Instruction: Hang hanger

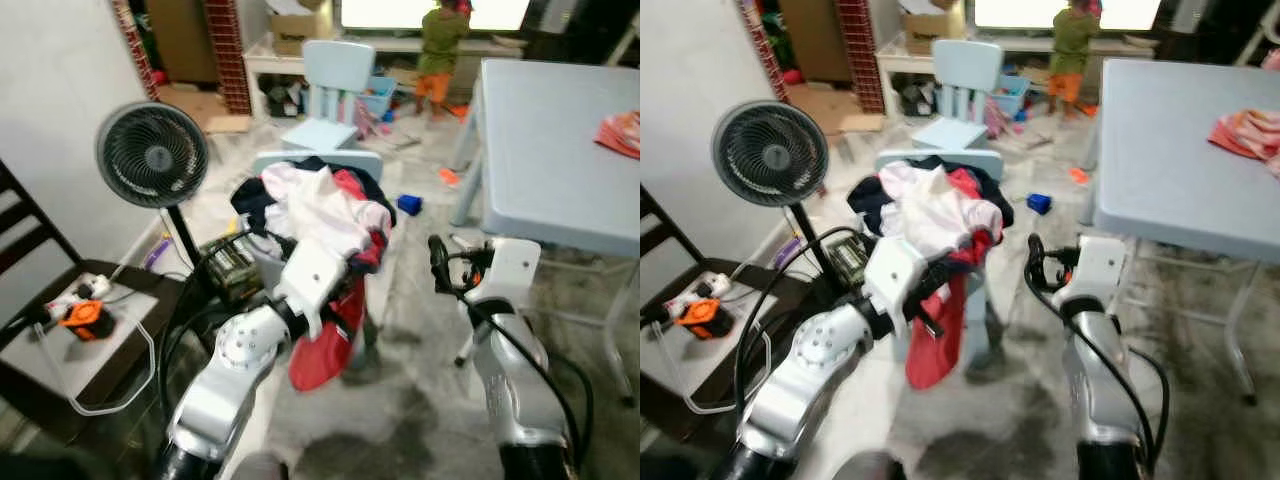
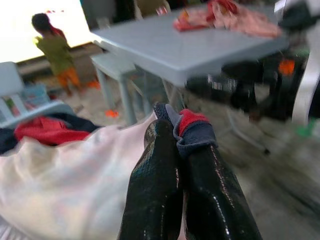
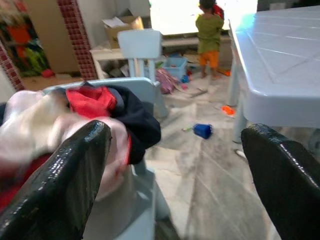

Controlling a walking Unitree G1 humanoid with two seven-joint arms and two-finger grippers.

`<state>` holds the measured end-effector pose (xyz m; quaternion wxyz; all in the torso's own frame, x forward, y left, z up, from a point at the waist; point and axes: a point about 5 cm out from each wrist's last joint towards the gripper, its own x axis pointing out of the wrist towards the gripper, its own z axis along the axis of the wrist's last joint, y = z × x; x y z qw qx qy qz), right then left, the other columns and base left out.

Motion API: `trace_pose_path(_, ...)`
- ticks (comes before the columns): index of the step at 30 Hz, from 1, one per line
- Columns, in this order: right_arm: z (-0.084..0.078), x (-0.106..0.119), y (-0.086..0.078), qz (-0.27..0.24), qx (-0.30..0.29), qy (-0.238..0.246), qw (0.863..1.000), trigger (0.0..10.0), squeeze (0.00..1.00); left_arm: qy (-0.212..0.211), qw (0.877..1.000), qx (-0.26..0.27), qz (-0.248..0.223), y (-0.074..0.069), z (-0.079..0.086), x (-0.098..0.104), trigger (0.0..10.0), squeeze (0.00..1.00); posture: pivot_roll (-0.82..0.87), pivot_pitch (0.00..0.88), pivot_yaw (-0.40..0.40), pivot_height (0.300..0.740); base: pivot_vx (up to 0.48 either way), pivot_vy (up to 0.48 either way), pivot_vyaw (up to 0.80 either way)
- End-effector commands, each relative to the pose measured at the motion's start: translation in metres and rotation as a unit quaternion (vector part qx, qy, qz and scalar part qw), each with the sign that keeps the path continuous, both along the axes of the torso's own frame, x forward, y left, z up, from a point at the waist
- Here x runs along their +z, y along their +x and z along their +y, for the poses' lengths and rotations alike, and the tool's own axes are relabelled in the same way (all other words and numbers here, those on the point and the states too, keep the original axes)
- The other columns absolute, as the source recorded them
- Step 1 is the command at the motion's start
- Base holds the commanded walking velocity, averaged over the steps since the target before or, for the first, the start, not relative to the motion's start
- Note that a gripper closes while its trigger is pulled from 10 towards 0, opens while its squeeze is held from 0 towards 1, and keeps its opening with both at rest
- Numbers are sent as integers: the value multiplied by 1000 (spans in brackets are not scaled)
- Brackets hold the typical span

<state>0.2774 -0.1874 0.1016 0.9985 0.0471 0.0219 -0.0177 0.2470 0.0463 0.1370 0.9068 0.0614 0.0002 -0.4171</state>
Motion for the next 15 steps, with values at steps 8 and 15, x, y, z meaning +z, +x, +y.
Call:
trace_pose_path(8, -13, 7, 5, -15, -52, -42, 998, 10000, 0, -62, 996, 32, 58, 16, 14, 11, 10000, 0, 10, 27, 36, 740, 0, 0, 0)
trace_pose_path(15, -28, 7, 6, -1, -95, -81, 992, 10000, 0, -19, 993, 27, 112, 9, 22, -16, 10000, 0, 11, 27, 31, 740, 0, 0, -190)
